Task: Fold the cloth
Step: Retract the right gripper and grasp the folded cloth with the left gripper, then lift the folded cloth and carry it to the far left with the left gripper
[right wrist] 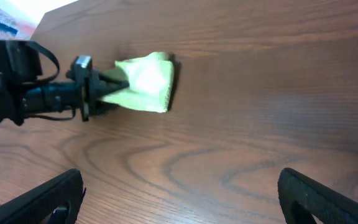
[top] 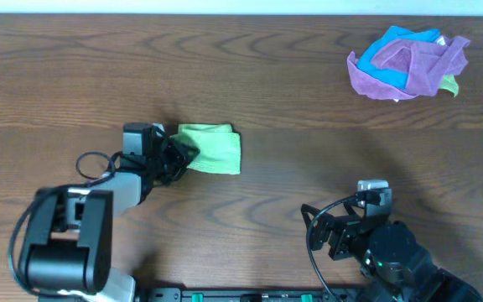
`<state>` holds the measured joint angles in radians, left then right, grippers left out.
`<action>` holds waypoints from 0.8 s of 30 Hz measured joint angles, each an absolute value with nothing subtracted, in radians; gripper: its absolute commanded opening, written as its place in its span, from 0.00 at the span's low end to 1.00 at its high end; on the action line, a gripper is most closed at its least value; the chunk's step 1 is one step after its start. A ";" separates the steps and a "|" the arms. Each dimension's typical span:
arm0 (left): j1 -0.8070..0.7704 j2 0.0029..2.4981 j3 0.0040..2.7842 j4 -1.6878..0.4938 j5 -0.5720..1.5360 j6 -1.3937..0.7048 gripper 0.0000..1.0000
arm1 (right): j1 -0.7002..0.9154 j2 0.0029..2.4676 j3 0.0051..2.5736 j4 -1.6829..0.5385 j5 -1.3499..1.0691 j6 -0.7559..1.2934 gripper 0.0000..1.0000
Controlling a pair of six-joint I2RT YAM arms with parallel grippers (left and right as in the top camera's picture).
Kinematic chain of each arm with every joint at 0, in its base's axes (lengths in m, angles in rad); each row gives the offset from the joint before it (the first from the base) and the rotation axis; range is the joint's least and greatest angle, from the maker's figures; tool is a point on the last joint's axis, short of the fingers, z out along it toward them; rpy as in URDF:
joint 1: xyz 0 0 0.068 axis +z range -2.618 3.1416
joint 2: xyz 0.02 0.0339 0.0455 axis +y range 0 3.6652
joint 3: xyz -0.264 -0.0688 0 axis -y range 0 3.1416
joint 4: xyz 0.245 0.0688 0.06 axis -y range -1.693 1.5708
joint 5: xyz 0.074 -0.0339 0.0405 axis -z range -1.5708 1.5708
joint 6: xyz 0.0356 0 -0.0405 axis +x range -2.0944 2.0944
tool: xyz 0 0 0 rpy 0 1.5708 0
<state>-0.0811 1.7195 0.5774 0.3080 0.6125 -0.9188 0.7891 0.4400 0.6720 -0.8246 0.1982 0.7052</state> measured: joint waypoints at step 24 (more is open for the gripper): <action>-0.025 1.699 1.000 -0.051 0.617 -0.863 0.06 | 0.789 0.440 0.672 -0.830 0.199 0.705 0.99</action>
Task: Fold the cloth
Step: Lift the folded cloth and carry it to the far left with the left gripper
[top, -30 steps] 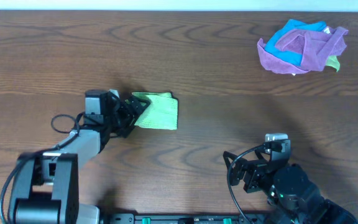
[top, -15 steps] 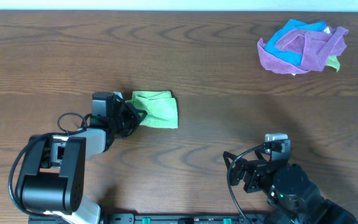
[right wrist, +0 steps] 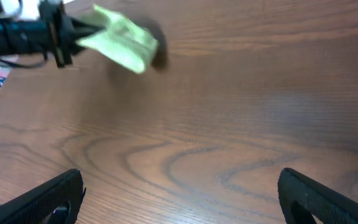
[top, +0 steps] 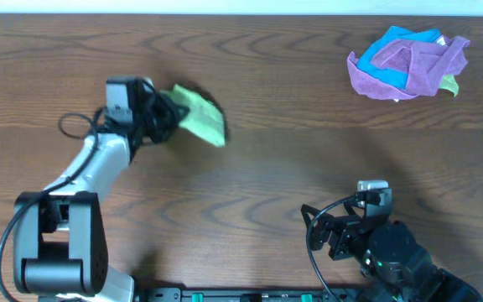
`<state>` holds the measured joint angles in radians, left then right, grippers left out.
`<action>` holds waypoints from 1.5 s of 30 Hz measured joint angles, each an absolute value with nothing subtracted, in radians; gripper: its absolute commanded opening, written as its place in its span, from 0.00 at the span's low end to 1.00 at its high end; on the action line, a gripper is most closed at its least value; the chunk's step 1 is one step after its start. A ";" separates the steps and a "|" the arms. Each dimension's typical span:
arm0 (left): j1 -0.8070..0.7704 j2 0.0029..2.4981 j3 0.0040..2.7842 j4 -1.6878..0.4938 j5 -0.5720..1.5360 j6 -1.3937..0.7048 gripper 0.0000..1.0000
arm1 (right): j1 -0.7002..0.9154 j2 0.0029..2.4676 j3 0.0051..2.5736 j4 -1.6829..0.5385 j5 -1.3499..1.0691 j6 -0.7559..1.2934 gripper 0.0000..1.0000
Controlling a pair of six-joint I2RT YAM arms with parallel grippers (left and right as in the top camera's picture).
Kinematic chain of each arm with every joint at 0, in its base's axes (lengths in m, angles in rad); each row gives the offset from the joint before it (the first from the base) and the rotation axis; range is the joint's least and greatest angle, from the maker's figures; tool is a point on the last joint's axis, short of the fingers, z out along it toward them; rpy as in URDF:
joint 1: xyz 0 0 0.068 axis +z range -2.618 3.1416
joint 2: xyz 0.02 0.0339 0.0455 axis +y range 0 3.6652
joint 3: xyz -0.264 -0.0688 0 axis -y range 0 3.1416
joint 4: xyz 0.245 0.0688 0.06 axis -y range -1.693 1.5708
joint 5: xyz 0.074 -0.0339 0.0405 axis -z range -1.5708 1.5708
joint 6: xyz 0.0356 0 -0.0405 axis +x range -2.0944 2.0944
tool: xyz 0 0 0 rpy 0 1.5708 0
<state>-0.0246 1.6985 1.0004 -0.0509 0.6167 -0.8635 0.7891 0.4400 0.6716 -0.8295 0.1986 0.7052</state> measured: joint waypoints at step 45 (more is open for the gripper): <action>0.113 2.327 1.735 -0.042 0.295 -0.565 0.06 | 0.789 0.440 0.672 -0.830 0.199 0.705 0.99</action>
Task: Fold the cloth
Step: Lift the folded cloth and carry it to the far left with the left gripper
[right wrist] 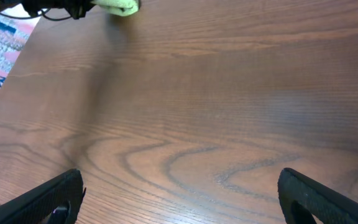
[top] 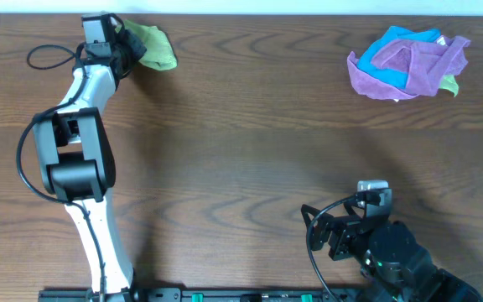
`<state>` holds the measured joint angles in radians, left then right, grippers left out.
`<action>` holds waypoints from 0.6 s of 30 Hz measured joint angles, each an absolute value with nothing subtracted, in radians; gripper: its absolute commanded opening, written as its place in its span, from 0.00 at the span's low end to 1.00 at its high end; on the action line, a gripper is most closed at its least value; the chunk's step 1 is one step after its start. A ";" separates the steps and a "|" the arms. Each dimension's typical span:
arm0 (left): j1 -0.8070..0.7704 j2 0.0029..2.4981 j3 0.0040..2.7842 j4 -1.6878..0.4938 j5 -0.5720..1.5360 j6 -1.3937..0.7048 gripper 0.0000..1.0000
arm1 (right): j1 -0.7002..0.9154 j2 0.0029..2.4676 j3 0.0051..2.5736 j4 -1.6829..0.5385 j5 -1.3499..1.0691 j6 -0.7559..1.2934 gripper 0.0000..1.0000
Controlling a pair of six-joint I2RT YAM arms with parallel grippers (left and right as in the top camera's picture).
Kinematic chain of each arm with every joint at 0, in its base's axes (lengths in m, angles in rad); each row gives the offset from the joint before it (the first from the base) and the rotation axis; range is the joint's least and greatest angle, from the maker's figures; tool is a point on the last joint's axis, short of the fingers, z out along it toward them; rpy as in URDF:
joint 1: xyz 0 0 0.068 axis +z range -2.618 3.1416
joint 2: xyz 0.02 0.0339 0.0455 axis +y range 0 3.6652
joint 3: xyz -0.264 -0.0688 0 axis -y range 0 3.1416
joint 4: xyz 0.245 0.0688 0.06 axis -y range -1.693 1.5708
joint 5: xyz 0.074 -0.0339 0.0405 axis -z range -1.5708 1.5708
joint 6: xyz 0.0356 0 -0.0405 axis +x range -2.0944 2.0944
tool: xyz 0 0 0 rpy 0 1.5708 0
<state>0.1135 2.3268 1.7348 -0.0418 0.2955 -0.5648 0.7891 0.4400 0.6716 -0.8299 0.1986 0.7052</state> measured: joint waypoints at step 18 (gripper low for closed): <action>0.204 2.327 1.736 -0.131 0.258 -0.438 0.98 | 0.789 0.440 0.672 -0.830 0.199 0.705 0.99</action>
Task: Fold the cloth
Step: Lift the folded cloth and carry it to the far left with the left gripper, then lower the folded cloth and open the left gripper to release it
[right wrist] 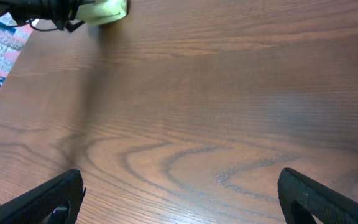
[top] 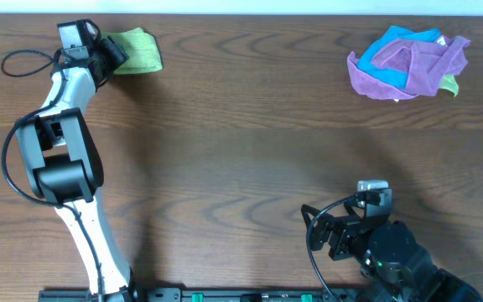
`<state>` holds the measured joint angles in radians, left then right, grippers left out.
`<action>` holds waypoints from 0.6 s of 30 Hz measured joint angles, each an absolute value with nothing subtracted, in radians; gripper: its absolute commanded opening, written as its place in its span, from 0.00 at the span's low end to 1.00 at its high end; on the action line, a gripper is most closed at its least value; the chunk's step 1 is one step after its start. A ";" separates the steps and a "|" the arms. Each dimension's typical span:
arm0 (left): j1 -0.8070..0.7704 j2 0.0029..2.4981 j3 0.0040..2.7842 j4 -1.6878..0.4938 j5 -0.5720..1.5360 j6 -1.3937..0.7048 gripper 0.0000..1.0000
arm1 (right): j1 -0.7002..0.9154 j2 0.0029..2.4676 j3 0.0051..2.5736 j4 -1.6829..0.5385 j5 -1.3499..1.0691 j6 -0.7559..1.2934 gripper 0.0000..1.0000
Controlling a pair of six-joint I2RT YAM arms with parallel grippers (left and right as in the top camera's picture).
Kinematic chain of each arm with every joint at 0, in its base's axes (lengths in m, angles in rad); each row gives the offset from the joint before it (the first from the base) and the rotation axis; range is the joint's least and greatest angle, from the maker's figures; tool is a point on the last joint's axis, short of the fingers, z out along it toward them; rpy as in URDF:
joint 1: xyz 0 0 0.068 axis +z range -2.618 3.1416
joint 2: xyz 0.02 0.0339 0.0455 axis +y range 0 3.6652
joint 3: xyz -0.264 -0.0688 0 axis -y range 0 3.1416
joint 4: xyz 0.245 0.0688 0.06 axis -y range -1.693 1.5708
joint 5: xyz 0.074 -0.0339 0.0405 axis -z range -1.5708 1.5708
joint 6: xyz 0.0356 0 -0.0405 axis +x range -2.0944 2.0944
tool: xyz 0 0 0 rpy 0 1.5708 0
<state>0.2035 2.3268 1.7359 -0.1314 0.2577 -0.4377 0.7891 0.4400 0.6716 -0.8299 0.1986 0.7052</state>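
A folded green cloth (top: 138, 50) lies flat at the table's far left corner; the right wrist view shows the same cloth (right wrist: 107, 7) at its top edge. My left gripper (top: 110, 55) reaches in from the left, and its dark fingers meet the cloth's left edge, shut on it. My right gripper (right wrist: 182, 202) stays low over bare wood near the front edge. It is wide open, with nothing between its fingers (right wrist: 42, 199).
A heap of purple, blue and green cloths (top: 409, 60) sits at the far right. The left arm (top: 57, 143) stretches along the table's left side. The right arm (top: 380, 247) is folded at the front right. Beyond the left table edge lies a printed sheet.
The left gripper has shifted a little left along the far edge, and the green cloth has gone with it. The cloth now lies flatter, as a rectangle. The right arm is unchanged.
The left gripper first held the folded green cloth at the left middle of the table. It then held the cloth lifted and farther back, and later at the far left corner. Now the cloth rests flat there. The right gripper stayed open and still throughout.
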 measured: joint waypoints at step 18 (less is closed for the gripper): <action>0.262 2.304 1.736 -0.339 0.258 -0.355 0.95 | 0.789 0.440 0.672 -0.830 0.199 0.705 0.99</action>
